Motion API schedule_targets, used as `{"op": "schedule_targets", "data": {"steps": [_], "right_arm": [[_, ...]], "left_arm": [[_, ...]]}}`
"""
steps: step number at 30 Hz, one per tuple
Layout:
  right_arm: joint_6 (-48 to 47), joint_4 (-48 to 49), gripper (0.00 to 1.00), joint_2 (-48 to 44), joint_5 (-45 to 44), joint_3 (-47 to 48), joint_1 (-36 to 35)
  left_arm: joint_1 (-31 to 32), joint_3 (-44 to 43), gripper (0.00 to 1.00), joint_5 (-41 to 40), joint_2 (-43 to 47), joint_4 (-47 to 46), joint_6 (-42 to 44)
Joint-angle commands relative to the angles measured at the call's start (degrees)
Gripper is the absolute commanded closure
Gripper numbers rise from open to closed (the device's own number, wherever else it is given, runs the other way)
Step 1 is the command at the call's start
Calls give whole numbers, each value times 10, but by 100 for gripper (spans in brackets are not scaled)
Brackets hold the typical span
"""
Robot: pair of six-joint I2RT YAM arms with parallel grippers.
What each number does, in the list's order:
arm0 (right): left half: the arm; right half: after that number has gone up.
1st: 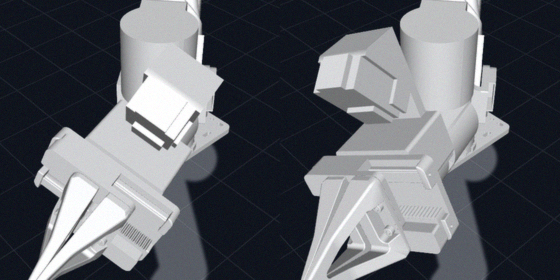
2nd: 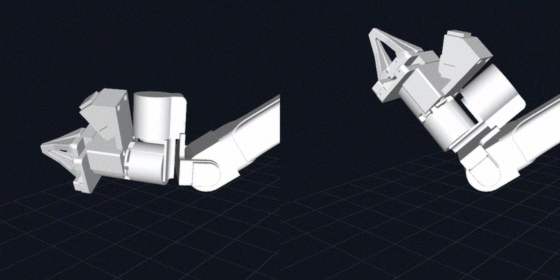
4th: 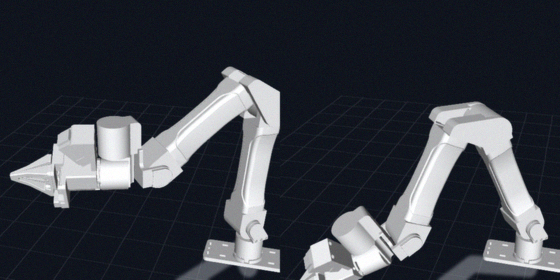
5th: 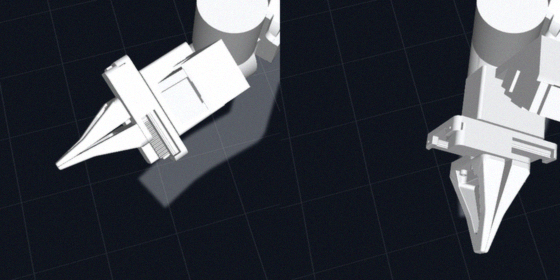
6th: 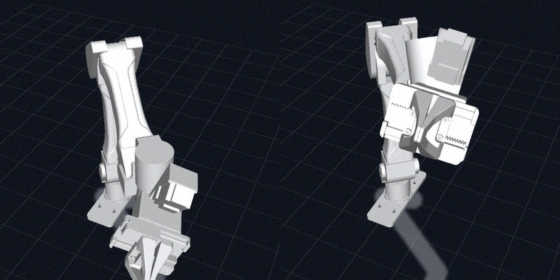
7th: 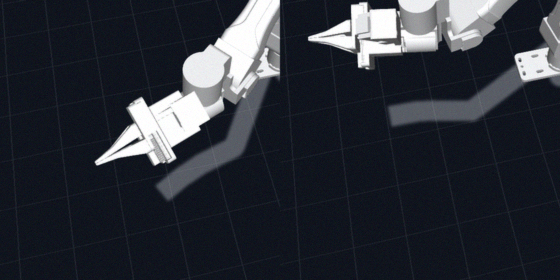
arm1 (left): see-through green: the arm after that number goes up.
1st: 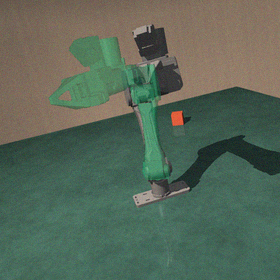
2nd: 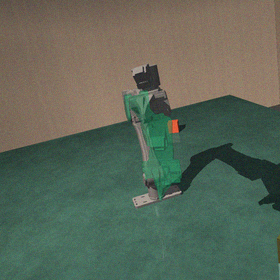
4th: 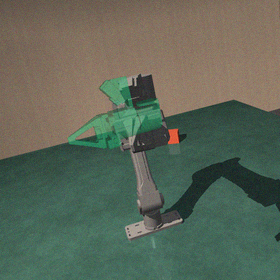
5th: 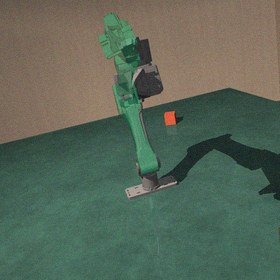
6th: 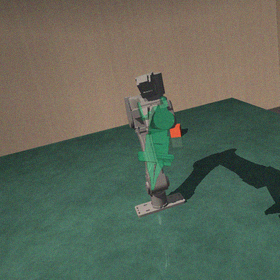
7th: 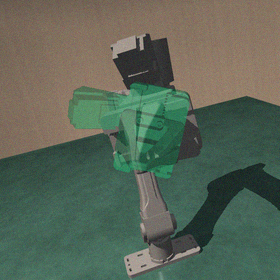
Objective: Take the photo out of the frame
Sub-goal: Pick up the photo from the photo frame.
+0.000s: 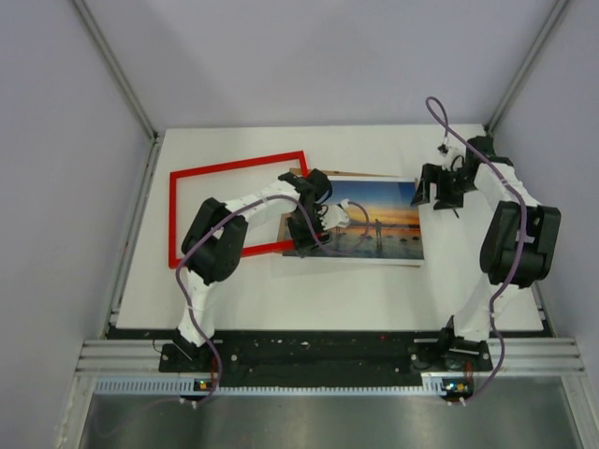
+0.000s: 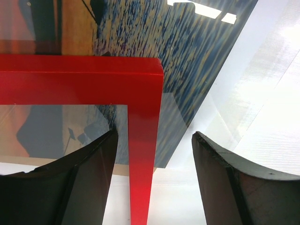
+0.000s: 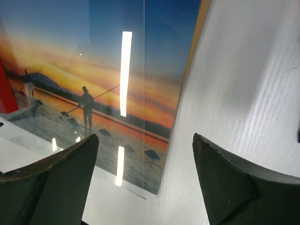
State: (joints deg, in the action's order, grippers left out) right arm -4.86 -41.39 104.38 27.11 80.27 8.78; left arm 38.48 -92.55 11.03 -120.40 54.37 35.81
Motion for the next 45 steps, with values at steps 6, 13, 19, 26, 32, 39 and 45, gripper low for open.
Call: {"op": "schedule_targets", "data": {"steps": [6, 13, 19, 26, 32, 39, 45], "right_arm": [[-9, -28, 25, 59, 85, -13, -5], [-14, -27, 29, 74, 90, -28, -1], [-15, -30, 31, 72, 89, -34, 2], [-15, -30, 34, 58, 73, -34, 8], [-16, -30, 34, 61, 73, -36, 15], [-16, -31, 34, 64, 75, -42, 15], [-20, -42, 34, 70, 95, -42, 15]], "left_arm": [[1, 8, 29, 18, -1, -9, -14], [1, 4, 29, 23, 3, -8, -17], [2, -2, 29, 25, 2, -7, -19], [0, -3, 29, 26, 3, -3, -21], [1, -8, 28, 28, 2, -1, -22], [1, -11, 29, 29, 0, 1, -23], [1, -17, 29, 29, 0, 2, -23]]}}
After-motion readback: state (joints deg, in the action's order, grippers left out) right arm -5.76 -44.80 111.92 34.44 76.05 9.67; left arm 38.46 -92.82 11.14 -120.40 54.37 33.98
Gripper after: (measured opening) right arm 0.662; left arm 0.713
